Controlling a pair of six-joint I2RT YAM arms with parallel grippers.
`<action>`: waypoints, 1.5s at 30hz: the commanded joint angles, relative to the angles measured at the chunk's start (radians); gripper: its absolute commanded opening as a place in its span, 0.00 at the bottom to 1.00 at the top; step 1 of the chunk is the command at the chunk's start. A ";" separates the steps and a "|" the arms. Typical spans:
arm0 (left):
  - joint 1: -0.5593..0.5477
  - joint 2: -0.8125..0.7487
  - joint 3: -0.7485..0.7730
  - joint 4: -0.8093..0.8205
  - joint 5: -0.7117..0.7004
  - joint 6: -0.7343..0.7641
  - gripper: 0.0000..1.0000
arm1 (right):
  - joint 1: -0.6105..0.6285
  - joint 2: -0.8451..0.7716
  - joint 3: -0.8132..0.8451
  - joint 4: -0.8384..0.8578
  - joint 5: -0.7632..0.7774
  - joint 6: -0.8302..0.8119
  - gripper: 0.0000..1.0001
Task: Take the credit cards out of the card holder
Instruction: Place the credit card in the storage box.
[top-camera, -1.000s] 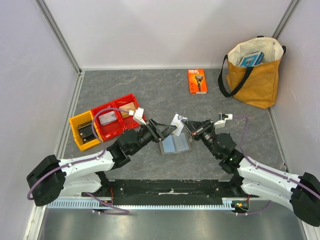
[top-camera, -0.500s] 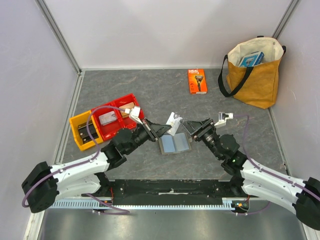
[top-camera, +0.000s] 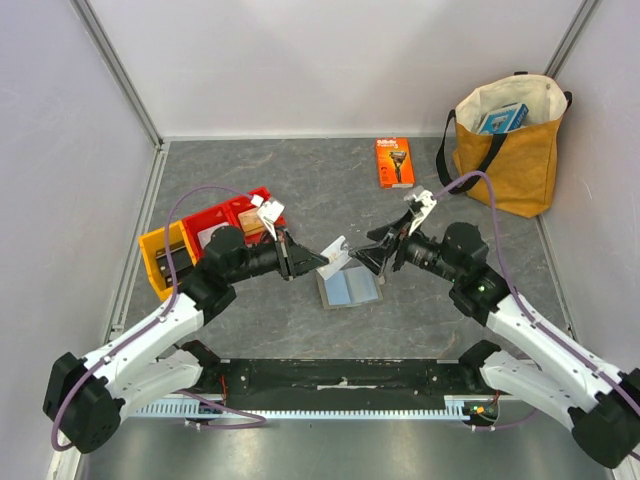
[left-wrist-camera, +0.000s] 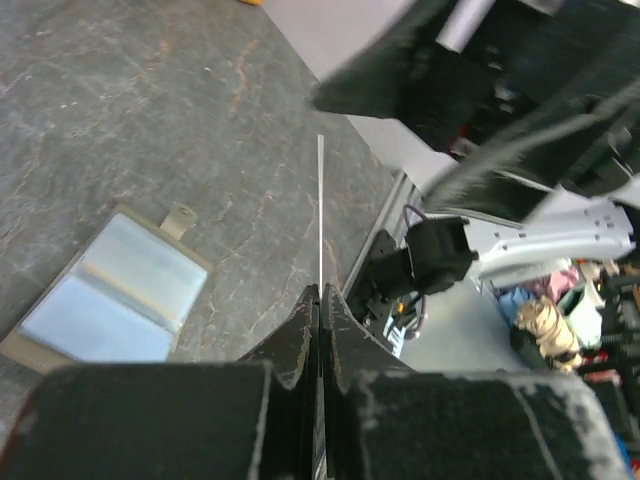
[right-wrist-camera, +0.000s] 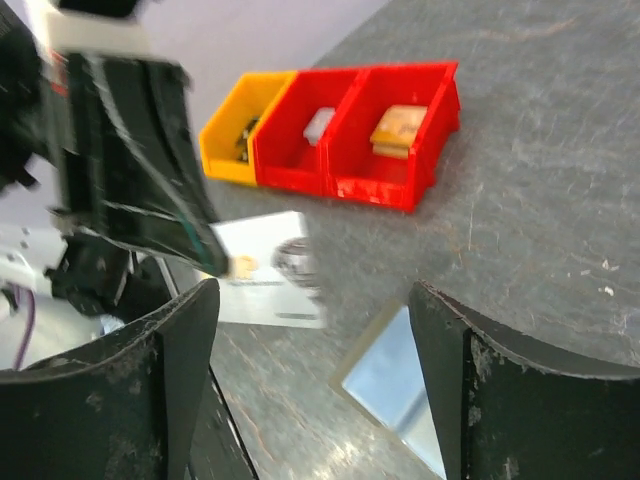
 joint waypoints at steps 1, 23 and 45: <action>0.003 -0.008 0.097 -0.124 0.191 0.177 0.02 | -0.080 0.093 0.058 -0.086 -0.347 -0.129 0.81; 0.005 -0.021 0.083 -0.073 0.059 0.099 0.36 | -0.092 0.189 0.000 0.247 -0.517 0.098 0.00; -0.022 -0.075 -0.054 0.130 -0.149 -0.079 0.02 | -0.092 0.195 -0.063 0.358 -0.374 0.271 0.21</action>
